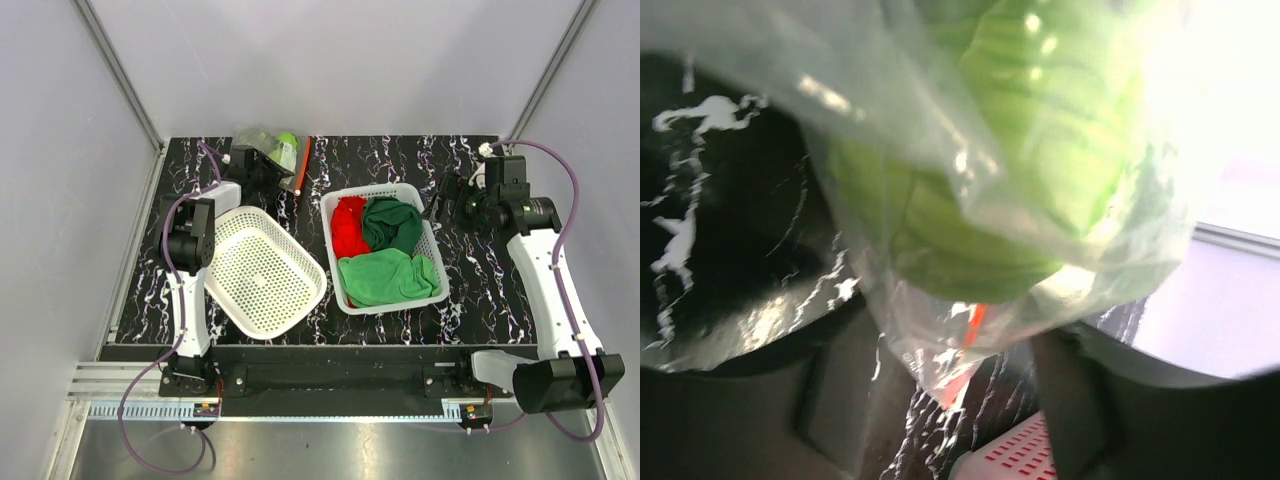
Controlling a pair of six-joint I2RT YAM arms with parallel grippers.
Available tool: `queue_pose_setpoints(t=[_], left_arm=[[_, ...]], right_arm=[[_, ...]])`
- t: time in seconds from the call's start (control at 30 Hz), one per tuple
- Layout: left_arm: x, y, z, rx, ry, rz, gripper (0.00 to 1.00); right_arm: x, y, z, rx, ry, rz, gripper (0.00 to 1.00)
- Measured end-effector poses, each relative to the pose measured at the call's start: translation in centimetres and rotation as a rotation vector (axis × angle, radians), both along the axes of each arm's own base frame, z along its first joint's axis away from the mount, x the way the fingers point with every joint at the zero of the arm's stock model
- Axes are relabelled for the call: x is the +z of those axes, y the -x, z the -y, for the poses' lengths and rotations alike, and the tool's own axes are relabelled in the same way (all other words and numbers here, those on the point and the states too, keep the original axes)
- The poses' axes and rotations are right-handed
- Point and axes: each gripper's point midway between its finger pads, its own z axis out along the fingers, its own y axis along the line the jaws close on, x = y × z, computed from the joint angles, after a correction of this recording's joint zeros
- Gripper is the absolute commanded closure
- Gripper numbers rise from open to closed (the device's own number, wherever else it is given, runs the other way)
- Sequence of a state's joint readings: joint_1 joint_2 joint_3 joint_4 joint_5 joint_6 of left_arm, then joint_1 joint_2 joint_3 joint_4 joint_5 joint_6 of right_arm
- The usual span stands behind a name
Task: Open the zip-top bag and remove the fake food
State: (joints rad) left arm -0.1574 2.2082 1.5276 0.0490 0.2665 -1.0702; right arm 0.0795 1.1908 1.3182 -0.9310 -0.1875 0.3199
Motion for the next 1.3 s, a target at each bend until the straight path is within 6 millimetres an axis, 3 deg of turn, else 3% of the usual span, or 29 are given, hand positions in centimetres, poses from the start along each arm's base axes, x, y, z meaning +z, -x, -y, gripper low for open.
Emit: queue_pose_setpoints(t=[0.1,0.13,0.23,0.37,0.57,0.67,0.7,0.73,1.03,1.2,1.3], left_arm=[[0.5,-0.4,0.3,-0.007,0.020,0.025,0.71],[0.7,-0.4,0.4,-0.008,0.028,0.029,0.82],[1.3,-0.6,0.8,-0.023,0.047,0.048,0.99],[2.6,-1.0,1.2,-0.040,0.076,0.067,1.00],[4.2,-1.0,2.1,-0.058,0.161,0.075,1.00],[4.8,-0.3,2.6,-0.056,0.229,0.064,1.00],[5.3,0.3,2.8,-0.052,0.268,0.054,1.00],[5.3,0.3,2.8,-0.052,0.272,0.054,1.00],[9.3,0.7,3.7,-0.044,0.429,0.070,1.00],[10.2,0.6,3.9,-0.037,0.479,0.062,1.00],[10.5,0.6,3.9,-0.032,0.502,0.058,1.00]], right_arm=[[-0.8,-0.9,-0.8,0.029,-0.033,-0.028,0.00],[-1.1,-1.2,-1.2,0.040,-0.048,-0.040,0.00],[-2.3,-2.5,-2.2,0.061,-0.095,-0.075,0.01],[-3.3,-4.8,-3.6,0.076,-0.168,-0.106,0.00],[-2.0,-10.3,-6.8,0.096,-0.267,-0.039,0.00],[-0.6,-13.3,-9.7,0.127,-0.319,0.007,0.00],[0.2,-15.4,-11.6,0.140,-0.361,0.034,0.00],[0.2,-15.5,-11.7,0.141,-0.364,0.038,0.00],[0.4,-20.7,-20.2,0.138,-0.579,-0.019,0.00],[-0.2,-22.3,-23.9,0.154,-0.668,-0.069,0.02],[-1.0,-22.4,-25.1,0.143,-0.708,-0.121,0.04]])
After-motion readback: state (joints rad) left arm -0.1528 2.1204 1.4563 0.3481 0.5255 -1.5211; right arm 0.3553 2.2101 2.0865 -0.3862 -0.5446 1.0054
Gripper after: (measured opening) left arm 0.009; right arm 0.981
